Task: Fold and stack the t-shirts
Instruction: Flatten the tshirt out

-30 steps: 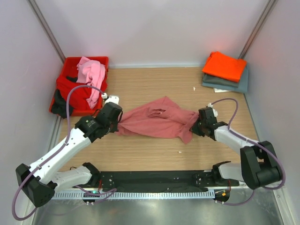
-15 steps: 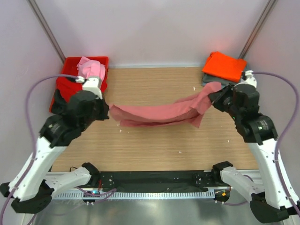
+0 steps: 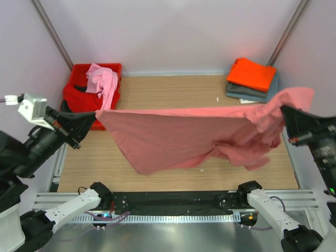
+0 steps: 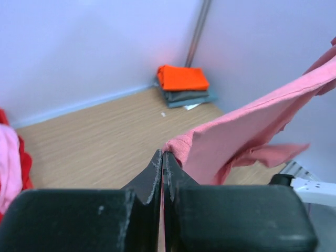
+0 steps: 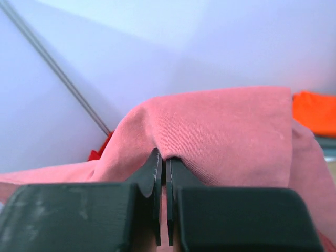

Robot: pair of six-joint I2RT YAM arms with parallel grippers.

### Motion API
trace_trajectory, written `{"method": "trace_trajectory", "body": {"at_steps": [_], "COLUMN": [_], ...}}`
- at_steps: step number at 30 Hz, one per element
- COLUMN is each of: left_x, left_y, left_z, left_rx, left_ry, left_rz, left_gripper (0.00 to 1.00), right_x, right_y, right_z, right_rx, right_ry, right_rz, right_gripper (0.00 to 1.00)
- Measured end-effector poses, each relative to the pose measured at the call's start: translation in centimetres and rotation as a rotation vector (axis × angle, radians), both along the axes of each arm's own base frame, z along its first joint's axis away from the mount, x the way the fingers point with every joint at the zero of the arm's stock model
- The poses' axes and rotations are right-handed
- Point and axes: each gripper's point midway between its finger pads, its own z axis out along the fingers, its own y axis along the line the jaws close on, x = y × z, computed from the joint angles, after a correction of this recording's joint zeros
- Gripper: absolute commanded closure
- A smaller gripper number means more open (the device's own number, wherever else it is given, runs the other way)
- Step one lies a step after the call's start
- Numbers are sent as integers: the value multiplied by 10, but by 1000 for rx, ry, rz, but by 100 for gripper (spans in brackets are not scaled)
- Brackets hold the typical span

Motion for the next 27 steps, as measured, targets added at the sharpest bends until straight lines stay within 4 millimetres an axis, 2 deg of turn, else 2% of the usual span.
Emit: {"method": "trace_trajectory", "body": {"at_steps": [2,5,8,13,16,19,22,24,26,27], "left_x": [-17,-37,-50,-68,-81,-94,-101,-94,-71,-54], "left_y": [3,7,7,1,4,5,2,-2,-9,-11], "left_z": [10,25,36,39,46,60,75,82,82,79], "left_rx": [-23,-55,-72,-56,-53,-66,-85,-91,-87,-84], "left_ry": [-54,-122,-168,-233,-298,-360,-403,-411,-375,-339], "left_rz": [-50,-102,-147,-232,-245,-266,-302,-294,-255,-216], "left_gripper": [100,100,100,100,100,100,100,100,100,100], "right_x": [-32,-66,-85,-110,-133,-153,-155,-141,-105,-77], "right_y": [-5,-6,-4,-4,-10,-19,-27,-28,-28,-26], "right_z": [16,34,43,43,48,62,81,93,98,94], "right_rx": [-10,-30,-58,-94,-99,-90,-63,-44,-14,-3], "right_ry": [-94,-199,-264,-334,-407,-476,-488,-470,-396,-328], "right_rz": [21,60,97,123,117,89,49,25,-14,-39], "right_gripper": [99,99,99,99,99,99,99,99,98,94]}}
